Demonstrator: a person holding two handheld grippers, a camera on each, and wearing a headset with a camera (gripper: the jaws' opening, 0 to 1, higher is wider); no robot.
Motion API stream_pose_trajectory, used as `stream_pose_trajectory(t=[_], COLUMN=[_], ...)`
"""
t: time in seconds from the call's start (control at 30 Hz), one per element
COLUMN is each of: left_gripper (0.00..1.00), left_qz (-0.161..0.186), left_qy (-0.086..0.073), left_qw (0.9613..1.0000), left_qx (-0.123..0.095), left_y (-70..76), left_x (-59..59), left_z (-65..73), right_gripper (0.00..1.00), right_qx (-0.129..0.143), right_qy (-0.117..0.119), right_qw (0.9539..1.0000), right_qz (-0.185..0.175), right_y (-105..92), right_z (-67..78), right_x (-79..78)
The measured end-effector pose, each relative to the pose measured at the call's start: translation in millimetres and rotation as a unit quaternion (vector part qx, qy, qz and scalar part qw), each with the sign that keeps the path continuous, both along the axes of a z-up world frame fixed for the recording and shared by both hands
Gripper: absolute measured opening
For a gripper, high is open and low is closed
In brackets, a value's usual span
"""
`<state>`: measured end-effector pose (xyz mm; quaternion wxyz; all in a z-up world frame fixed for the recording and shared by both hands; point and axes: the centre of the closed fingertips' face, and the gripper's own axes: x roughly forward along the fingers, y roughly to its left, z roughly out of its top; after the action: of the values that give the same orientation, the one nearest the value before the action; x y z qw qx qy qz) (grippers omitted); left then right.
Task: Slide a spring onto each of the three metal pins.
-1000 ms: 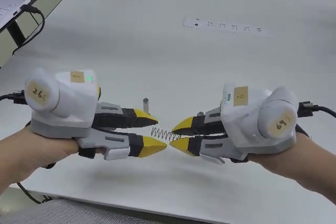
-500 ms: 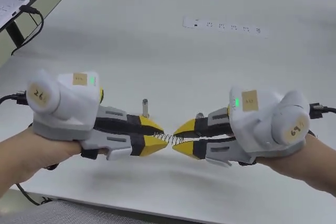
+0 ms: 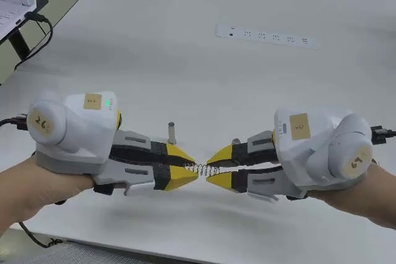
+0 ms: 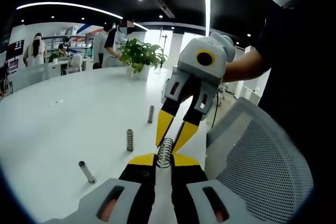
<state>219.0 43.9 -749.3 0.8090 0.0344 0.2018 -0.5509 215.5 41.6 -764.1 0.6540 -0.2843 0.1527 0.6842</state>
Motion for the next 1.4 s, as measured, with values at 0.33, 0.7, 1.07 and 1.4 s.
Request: stream_pose_trajectory(t=[0.33,0.7,1.07,1.4], left_gripper=[0.02,0.02,0.02,0.02], left_qz=[0.000,-0.006,-0.003,-0.007], left_qy=[0.003,0.005,0.003,0.002], left_qw=[1.0000,0.9999,0.9999,0.9999], left_qx=[-0.004,-0.012,-0.013,-0.011], left_y=[0.9,-1.5,-2.0,-0.6], left_x=[-0.6,-1.8,-0.1,-2.5], left_z=[3.5,5.9,3.6,2.3], right_gripper=[0.12,0.08,0.07,0.07], right_qx=[-0.002,0.025,0.047,0.047], right_qy=[0.019,0.045,0.046,0.026], right_qw=[0.9994,0.9980,0.9973,0.9984], right_qz=[-0.030,-0.036,-0.035,-0.019], right_y=[-9.4,-10.0,-7.1,-3.2], right_z=[-4.8,4.2,22.5,28.6], right_x=[1.4,2.6,4.6,-0.1])
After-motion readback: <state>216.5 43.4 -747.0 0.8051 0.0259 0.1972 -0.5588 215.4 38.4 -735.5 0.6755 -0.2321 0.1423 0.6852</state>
